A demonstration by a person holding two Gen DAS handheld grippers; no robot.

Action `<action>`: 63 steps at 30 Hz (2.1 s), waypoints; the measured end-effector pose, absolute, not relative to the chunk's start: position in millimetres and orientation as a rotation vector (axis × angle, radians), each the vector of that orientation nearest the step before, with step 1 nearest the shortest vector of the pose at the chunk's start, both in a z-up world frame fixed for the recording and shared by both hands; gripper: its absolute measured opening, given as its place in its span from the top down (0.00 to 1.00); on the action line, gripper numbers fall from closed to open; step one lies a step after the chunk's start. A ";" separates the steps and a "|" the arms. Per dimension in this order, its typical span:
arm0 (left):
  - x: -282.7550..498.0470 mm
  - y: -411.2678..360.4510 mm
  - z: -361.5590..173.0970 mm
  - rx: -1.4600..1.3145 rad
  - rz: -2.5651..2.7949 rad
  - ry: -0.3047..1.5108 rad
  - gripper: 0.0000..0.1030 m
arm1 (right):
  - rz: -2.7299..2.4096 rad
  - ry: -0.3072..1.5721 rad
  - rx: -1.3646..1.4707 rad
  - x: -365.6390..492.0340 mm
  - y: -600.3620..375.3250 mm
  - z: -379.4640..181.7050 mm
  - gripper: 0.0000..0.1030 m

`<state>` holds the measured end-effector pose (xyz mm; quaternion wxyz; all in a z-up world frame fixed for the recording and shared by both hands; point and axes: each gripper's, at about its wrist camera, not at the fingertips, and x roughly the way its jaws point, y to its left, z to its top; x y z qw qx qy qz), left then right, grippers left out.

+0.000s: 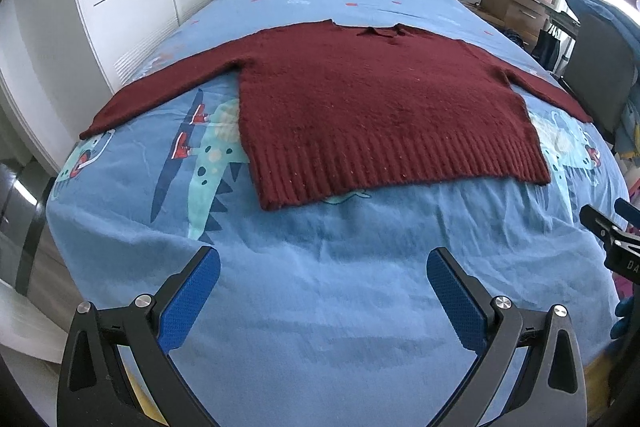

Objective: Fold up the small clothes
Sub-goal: 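Grasp the sweater sleeve cuff with the left gripper and lift it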

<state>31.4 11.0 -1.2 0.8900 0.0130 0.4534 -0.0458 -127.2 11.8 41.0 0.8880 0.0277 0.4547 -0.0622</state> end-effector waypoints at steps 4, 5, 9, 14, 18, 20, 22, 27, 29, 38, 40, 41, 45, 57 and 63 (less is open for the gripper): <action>45.8 17.8 -2.2 -0.003 -0.080 0.967 0.01 | -0.127 0.962 0.064 -117.2 8.1 37.1 0.00; 50.1 20.6 -2.6 -0.014 -0.075 0.974 0.01 | -0.127 0.967 0.066 -114.2 6.9 35.7 0.00; 72.1 39.9 -4.7 -0.072 -0.043 1.005 0.01 | -0.131 0.980 0.069 -103.3 0.8 32.5 0.00; 105.8 76.4 -1.7 -0.168 0.029 1.012 0.01 | -0.148 0.979 0.073 -84.4 -10.7 33.6 0.00; 143.5 120.2 6.9 -0.246 0.130 0.976 0.01 | -0.169 0.987 0.104 -69.7 -23.1 32.8 0.00; 160.4 140.7 9.3 -0.283 0.175 0.958 0.01 | -0.179 0.993 0.114 -62.9 -28.3 31.1 0.00; 178.1 163.0 10.0 -0.314 0.219 0.941 0.01 | -0.187 1.002 0.121 -56.5 -31.0 29.0 0.00; 218.0 216.6 -0.5 -0.401 0.307 0.928 0.01 | -0.195 1.032 0.125 -43.5 -33.5 20.6 0.00; 231.0 236.6 -6.9 -0.430 0.344 0.930 0.01 | -0.195 1.040 0.122 -38.9 -32.7 18.1 0.00; 271.1 311.0 -42.0 -0.620 0.492 0.914 0.01 | -0.208 1.064 0.137 -20.4 -33.3 9.1 0.00; 274.3 321.2 -46.6 -0.645 0.517 0.891 0.01 | -0.211 1.072 0.139 -16.7 -34.1 6.6 0.00; 276.1 327.6 -50.4 -0.676 0.526 0.884 0.01 | -0.211 1.074 0.138 -15.1 -34.2 5.6 0.00; 278.5 344.8 -60.1 -0.746 0.560 0.868 0.01 | -0.211 1.083 0.137 -9.4 -34.8 1.8 0.00; 256.0 400.4 -75.7 -1.192 0.467 0.665 0.02 | -0.210 1.107 0.126 -0.1 -33.1 -6.0 0.00; 259.4 413.9 -71.1 -1.277 0.462 0.626 0.22 | -0.185 1.112 0.119 4.2 -26.9 -8.2 0.00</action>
